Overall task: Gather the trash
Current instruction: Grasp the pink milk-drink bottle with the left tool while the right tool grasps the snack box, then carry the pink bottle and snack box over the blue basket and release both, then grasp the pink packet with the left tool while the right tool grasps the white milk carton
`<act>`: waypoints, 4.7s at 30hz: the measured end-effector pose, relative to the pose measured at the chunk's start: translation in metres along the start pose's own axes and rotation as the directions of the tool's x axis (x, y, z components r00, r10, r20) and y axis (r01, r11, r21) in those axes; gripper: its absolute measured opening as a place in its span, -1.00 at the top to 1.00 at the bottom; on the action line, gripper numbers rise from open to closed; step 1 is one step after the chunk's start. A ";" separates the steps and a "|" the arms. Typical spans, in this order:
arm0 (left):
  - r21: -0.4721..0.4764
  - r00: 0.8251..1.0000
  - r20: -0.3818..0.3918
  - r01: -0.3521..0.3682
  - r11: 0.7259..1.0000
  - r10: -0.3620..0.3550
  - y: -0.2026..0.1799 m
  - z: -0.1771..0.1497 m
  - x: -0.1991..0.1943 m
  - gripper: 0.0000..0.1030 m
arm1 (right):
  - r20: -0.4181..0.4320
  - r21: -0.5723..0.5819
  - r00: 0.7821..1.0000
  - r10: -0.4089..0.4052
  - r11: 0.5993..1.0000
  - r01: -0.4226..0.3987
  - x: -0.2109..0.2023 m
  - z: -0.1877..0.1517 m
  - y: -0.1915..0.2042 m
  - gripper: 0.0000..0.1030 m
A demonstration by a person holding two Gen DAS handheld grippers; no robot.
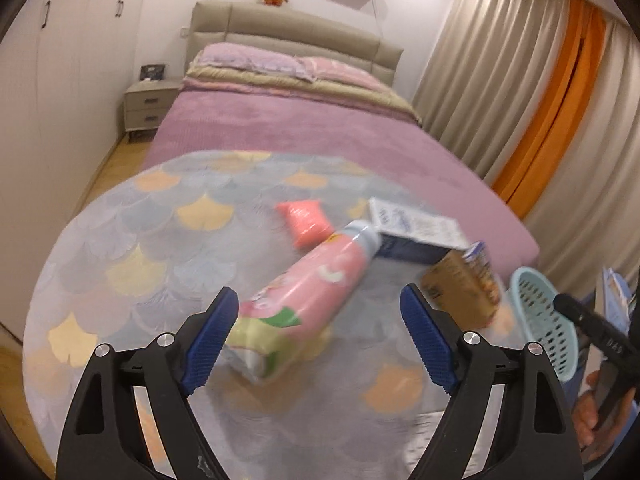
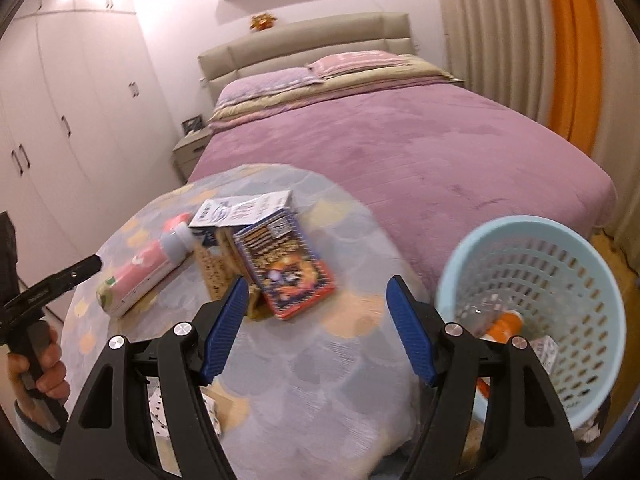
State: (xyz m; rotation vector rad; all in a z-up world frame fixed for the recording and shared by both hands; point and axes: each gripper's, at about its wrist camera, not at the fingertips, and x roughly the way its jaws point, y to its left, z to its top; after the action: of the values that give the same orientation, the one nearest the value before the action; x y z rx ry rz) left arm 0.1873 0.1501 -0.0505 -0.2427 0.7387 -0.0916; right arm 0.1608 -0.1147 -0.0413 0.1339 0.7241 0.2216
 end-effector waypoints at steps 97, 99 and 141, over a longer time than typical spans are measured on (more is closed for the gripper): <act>0.272 0.981 0.026 0.176 0.946 -0.190 -0.174 -0.033 -0.030 0.08 | 0.018 -0.057 0.997 0.077 0.995 -0.076 -0.037 -0.017 -0.028 0.62; 0.281 0.980 0.025 0.182 0.942 -0.197 -0.180 -0.034 -0.031 0.08 | 0.029 -0.052 0.997 0.077 0.996 -0.075 -0.041 -0.017 -0.032 0.62; 0.356 0.936 -0.175 0.351 0.866 -0.307 -0.319 -0.057 0.054 -0.22 | -0.056 0.394 0.976 -0.212 0.893 0.217 -0.053 -0.049 -0.237 -0.11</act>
State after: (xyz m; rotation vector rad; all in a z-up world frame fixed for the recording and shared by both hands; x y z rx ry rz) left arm 0.1892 -0.1788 -0.0463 0.0139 0.7698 -0.5766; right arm 0.1262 -0.3553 -0.0910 0.4398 0.7826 -0.1419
